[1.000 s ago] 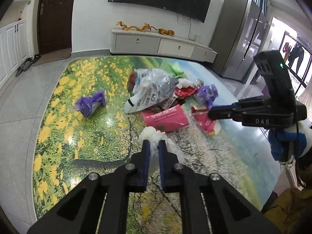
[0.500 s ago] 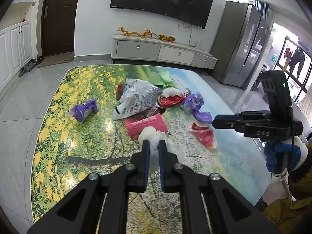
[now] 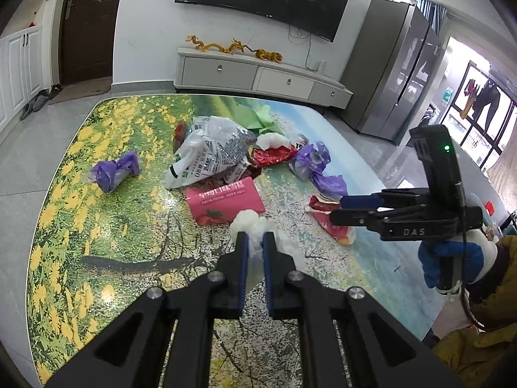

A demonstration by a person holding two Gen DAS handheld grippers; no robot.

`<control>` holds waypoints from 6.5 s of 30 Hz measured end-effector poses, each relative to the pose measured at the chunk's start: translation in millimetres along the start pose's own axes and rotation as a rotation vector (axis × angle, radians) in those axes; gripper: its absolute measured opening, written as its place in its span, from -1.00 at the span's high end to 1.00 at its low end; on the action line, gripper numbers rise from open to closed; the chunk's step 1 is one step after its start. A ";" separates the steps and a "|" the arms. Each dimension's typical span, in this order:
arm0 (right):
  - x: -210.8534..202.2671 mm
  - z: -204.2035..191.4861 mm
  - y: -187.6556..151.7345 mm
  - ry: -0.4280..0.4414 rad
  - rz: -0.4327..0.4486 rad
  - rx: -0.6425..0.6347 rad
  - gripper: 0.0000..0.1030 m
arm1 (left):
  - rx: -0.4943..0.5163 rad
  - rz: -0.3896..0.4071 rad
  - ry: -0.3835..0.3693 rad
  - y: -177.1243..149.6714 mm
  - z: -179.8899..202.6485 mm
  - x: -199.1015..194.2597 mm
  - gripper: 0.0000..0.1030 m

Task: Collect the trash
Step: 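Grasp the pink paper wrapper with the right tool, then carry items to the bin and open both tools to drop them, then grasp the purple bag with the right tool while the left tool grasps white plastic bags, then carry both bags to the bin and open the right tool over it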

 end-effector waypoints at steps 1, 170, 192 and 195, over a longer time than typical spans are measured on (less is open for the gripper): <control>1.7 0.3 0.5 -0.004 -0.004 0.000 0.07 | -0.004 0.002 -0.003 -0.1 -1.1 0.3 0.84; 33.1 46.0 70.0 0.029 0.062 0.086 0.28 | -0.074 0.029 0.022 90.5 -79.9 55.6 -0.24; -27.5 45.4 36.2 0.053 0.148 0.123 0.34 | -0.021 -0.008 0.055 77.9 -42.0 65.3 0.70; -48.0 42.0 31.0 0.047 0.181 0.124 0.34 | -0.031 0.038 0.045 87.1 -37.7 40.0 0.70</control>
Point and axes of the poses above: each gripper's, at about its wrist camera, not at the fingertips, and x roughly the way its jaws point, z to its right, y to its top, the point moved 10 cm from there along x, roughly the way its jaws point, and after that the axes turned 2 degrees about x, right-handed, at the moved point
